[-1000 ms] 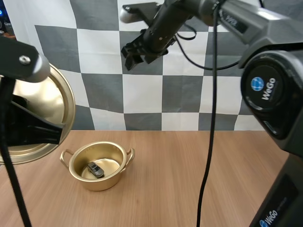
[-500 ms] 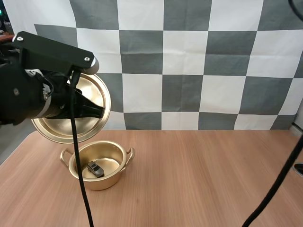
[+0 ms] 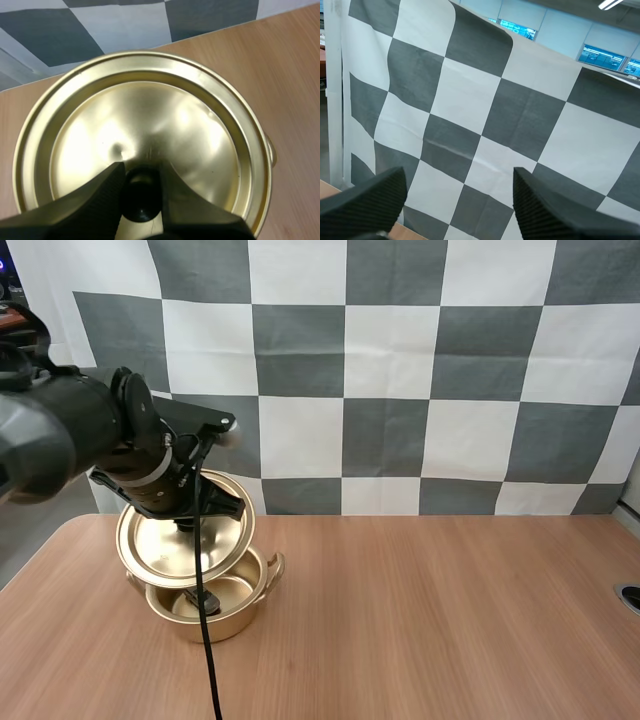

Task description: Open the pot, put the car inside, and close it

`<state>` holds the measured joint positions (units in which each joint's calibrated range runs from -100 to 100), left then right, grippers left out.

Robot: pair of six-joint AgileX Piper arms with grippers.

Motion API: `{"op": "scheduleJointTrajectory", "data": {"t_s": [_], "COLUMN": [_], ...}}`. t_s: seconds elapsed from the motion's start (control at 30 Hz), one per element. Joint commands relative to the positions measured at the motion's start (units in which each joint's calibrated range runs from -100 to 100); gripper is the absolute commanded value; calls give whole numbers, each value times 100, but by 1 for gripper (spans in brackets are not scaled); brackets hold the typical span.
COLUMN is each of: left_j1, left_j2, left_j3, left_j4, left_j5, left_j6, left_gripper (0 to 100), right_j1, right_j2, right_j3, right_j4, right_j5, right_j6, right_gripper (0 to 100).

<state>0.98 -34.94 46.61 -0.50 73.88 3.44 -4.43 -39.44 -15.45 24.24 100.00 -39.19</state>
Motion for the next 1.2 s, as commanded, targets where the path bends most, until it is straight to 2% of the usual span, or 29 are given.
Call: {"op": "scheduleJointTrajectory", "data": {"t_s": [0.0,0.67,1.17], "left_j1": [4,4,4], "left_j2": [178,1769,1909], "left_j3": [0,0,0], "left_j4": [-92,-92,-92], "left_j5": [-48,-501,-516], "left_j6": [50,47,0], "left_gripper": [0,0,0], "right_j1": [-5,-5,-5], "right_j2": [-12,-12,-12], "right_j3": [144,350,350], "right_j4": [-17,-102,-102], "right_j5": [0,0,0], "right_j6": [39,10,10], "right_gripper": [100,100,100]}}
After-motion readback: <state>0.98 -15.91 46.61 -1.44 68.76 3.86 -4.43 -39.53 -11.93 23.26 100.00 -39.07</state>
